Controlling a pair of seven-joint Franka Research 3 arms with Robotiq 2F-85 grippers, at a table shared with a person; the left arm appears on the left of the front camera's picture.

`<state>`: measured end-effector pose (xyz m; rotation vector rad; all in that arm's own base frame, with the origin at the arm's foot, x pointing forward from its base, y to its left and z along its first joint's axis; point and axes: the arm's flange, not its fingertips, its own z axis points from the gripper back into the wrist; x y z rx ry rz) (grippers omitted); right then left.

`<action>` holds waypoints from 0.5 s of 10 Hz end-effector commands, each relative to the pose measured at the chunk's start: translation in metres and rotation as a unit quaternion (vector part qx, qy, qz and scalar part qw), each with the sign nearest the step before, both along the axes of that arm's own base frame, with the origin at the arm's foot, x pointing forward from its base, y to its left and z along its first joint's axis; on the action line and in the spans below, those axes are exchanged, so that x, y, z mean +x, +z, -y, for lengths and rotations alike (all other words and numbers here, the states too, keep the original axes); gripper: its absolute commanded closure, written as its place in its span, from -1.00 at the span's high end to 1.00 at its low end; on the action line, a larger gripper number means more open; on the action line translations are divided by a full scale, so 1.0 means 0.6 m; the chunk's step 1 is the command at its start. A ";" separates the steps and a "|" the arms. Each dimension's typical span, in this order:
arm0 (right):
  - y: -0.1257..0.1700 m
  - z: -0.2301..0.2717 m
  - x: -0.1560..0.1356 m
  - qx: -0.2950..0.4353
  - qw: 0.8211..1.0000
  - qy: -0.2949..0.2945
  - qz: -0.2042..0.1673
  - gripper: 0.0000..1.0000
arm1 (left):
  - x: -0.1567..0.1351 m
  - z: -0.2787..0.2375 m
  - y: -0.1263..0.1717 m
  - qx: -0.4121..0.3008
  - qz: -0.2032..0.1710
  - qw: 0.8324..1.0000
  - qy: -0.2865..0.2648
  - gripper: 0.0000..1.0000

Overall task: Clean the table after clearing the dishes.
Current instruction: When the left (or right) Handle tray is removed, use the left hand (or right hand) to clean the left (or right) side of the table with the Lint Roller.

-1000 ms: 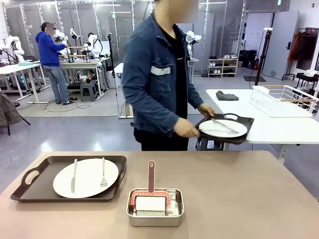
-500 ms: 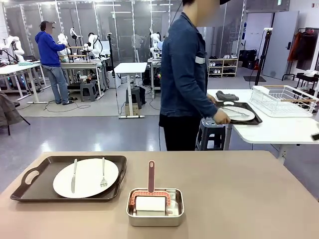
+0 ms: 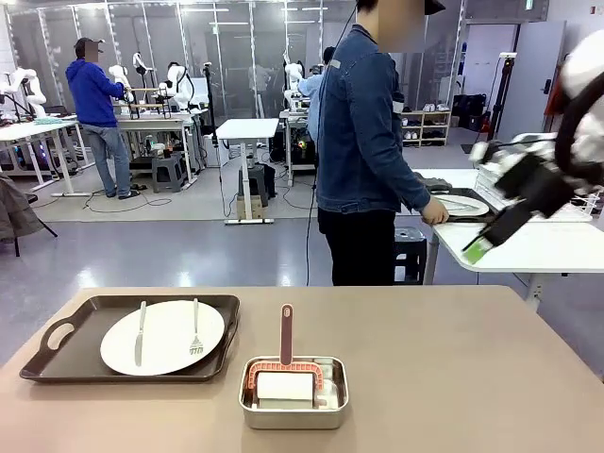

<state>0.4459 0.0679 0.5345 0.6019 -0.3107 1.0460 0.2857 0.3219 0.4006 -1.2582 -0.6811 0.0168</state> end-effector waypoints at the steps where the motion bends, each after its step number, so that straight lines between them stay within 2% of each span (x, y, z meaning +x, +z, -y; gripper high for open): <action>1: -0.033 -0.066 -0.006 -0.055 0.998 0.027 0.015 1.00 | -0.003 -0.001 0.001 -0.001 0.001 1.000 0.001 0.99; 3: -0.055 -0.144 -0.020 -0.082 0.995 0.058 0.025 1.00 | -0.003 -0.001 0.001 -0.001 0.001 1.000 0.001 0.99; 4: -0.061 -0.156 -0.024 -0.085 0.994 0.047 0.039 1.00 | -0.003 -0.001 0.001 -0.001 0.001 1.000 0.001 0.99; 5: -0.066 -0.153 -0.027 -0.104 0.993 0.007 0.060 1.00 | -0.003 -0.001 0.001 -0.001 0.001 1.000 0.001 0.99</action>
